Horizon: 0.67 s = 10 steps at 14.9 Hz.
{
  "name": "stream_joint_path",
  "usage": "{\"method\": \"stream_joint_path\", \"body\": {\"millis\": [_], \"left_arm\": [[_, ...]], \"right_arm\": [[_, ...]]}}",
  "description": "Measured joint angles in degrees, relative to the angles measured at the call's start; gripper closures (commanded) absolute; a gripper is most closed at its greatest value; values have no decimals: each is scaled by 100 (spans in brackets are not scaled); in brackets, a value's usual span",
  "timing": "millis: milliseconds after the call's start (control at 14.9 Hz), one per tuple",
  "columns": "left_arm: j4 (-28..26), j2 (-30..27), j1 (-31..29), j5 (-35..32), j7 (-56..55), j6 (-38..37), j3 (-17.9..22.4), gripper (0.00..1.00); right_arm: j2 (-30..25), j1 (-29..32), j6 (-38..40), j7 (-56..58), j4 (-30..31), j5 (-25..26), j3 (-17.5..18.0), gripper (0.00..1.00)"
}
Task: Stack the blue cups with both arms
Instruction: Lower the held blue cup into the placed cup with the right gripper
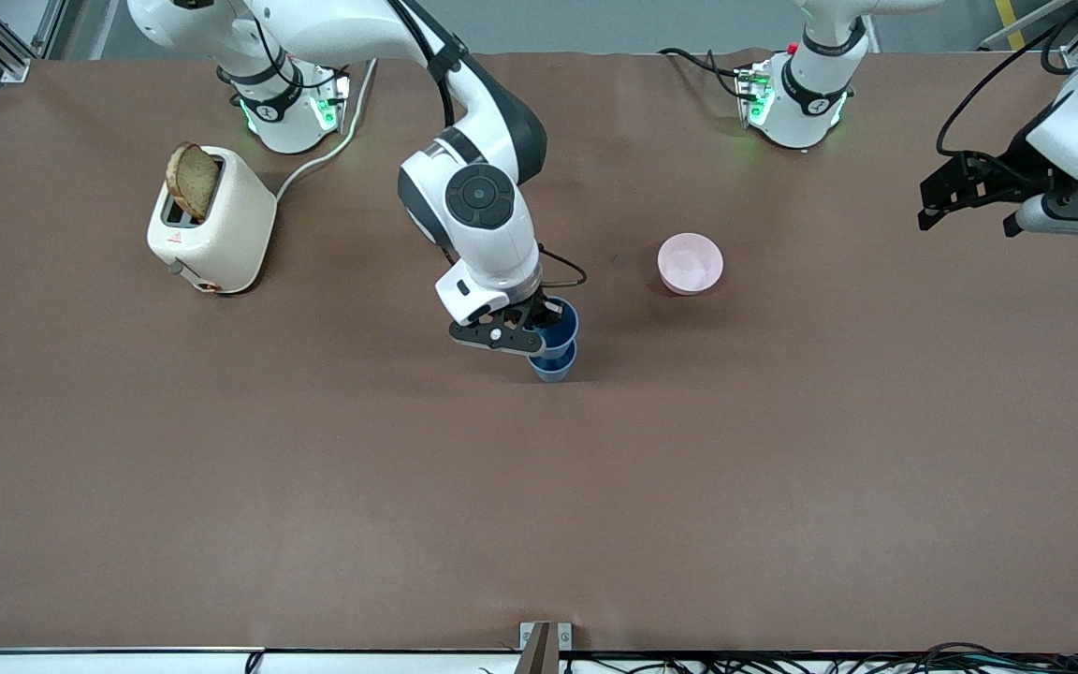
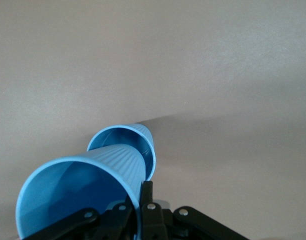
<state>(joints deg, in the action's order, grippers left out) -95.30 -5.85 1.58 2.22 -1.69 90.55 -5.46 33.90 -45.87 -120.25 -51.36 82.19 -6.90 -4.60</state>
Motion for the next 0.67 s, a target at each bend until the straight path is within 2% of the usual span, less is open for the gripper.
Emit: {"method": "stream_joint_path", "body": {"millis": [537, 671], "left_arm": [[-30, -36, 166, -274, -20, 219, -44, 0], [-30, -36, 165, -278, -20, 278, -44, 0]], "right_arm": [[144, -1, -170, 3, 0, 0, 0, 97], [163, -1, -171, 5, 0, 1, 0, 93]]}}
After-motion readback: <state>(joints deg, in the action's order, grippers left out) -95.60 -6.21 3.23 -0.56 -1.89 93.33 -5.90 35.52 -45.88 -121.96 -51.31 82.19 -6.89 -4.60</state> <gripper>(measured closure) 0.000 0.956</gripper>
